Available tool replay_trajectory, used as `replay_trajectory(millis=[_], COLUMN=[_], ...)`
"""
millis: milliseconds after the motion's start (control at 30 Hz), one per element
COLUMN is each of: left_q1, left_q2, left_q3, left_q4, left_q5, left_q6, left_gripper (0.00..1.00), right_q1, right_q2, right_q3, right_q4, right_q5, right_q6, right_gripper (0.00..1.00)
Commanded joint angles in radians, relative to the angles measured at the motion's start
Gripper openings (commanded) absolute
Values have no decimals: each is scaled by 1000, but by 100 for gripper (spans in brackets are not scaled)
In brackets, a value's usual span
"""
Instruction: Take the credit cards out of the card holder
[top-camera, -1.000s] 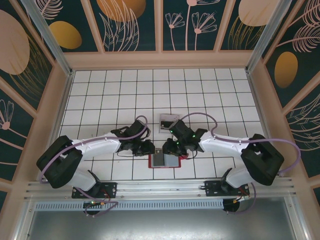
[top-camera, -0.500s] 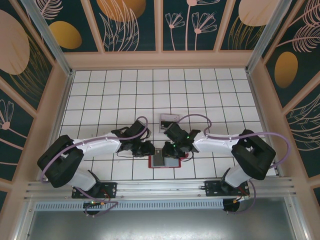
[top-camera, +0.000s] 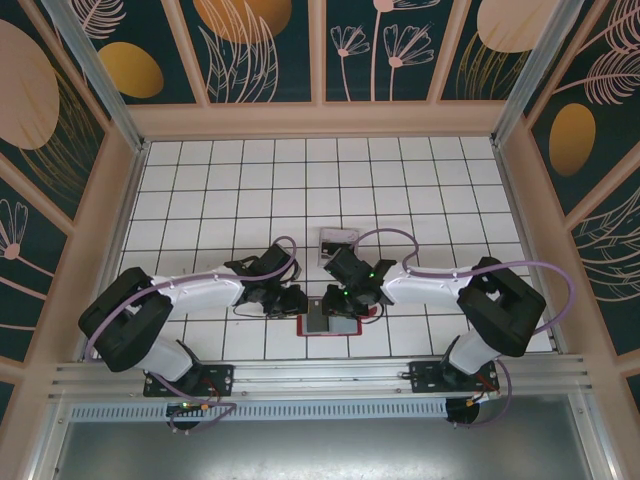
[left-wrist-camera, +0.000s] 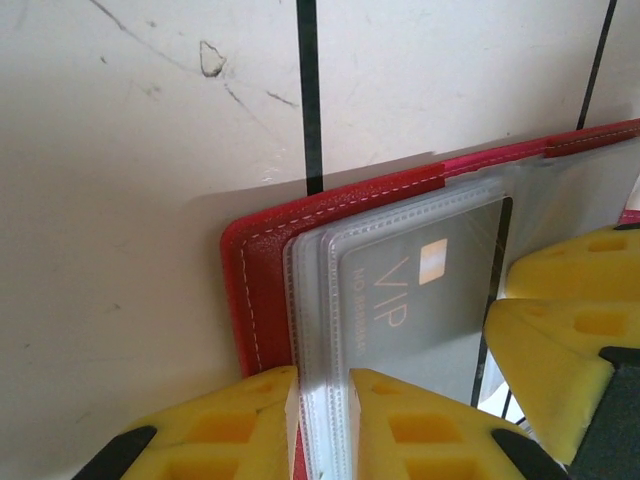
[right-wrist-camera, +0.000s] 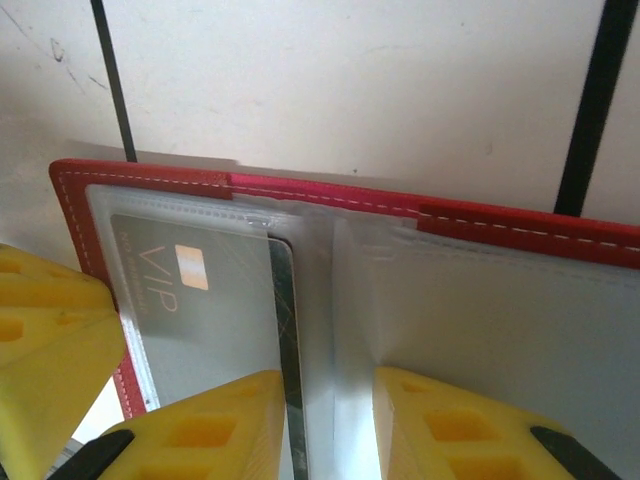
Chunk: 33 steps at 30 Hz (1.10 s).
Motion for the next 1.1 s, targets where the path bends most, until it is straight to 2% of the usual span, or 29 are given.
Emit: replay_trajectory(millis=[0,633,1067], left_q1=[2,3,0], left_q2=[18,20,-41], left_q3=[-10,1,79], left_q4=[-17,-54,-124], left_q5=[-5,-36,-55], left_q6=[25,28,22], left_gripper=[22,21,22], right_q1=[11,12,-7], right_q2=[21,-8,-124], right_q3=[31,39,58], right_q4=[-56,-103,-125], right_q5=[50,99,116], right_q6=[12,10,25], right_gripper=[30,18,23])
